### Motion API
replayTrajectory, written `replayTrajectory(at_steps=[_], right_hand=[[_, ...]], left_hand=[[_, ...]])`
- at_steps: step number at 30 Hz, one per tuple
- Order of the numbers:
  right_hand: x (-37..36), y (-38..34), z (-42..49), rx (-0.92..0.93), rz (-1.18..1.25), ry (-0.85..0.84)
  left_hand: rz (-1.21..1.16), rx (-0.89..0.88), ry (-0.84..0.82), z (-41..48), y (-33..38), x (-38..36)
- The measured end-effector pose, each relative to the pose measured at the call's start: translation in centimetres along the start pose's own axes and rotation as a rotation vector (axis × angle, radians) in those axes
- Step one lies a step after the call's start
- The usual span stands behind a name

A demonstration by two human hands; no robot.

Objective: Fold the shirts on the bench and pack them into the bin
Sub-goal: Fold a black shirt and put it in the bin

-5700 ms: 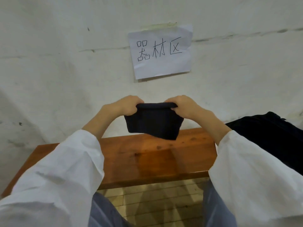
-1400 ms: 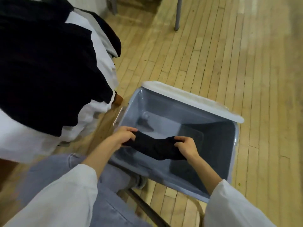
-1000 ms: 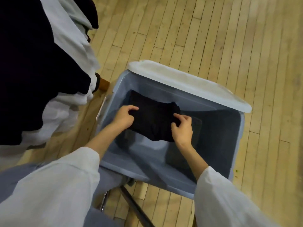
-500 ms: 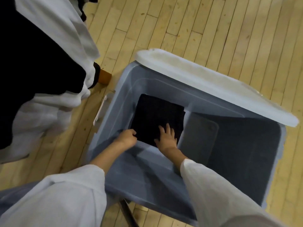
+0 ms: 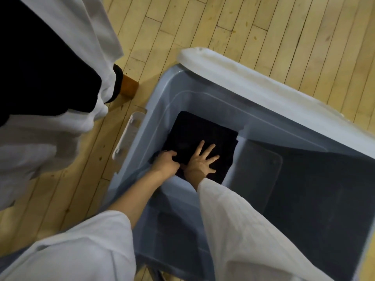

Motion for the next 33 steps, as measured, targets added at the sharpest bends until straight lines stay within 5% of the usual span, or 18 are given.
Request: replayTrajectory(at_steps=[10, 15, 18, 22, 27, 33], right_hand=[[3.0, 0.4, -0.4, 0.075, -0.041, -0.009], [7.9, -0.3, -4.6, 0.296, 0.326, 0.059], [12.4, -2.7, -10.9, 0.478, 0.509, 0.119], [19.0, -5.9, -20.6, 0.708, 0.674, 0.213], [26.4, -12.3, -33.4, 1.005, 0.708, 0.2], [29.6, -21.4, -45.0, 1.248, 0.654, 0.297]], left_hand=[[0.02, -0.01, 0.007, -1.5, -0.1, 0.5], [0.173, -0.226, 0.077, -6.1, 2.9, 2.5], [0.142, -0.392, 0.243, -10.5, 6.4, 6.7], [-0.18, -0.514, 0.454, -18.6, 8.4, 13.6], [-0.286, -0.682, 0.886, -30.3, 5.5, 24.1], [-0.393, -0.356, 1.299, -37.7, -3.5, 35.5]])
Point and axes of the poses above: each hand's wrist, its own z-axis towards the middle knuckle, its own x-axis out of the back of the hand, y = z × x, the point moved 7 cm from there along z, towards the middle knuckle, and after that the axes turned 3 degrees about y, right-handed, at the moved point
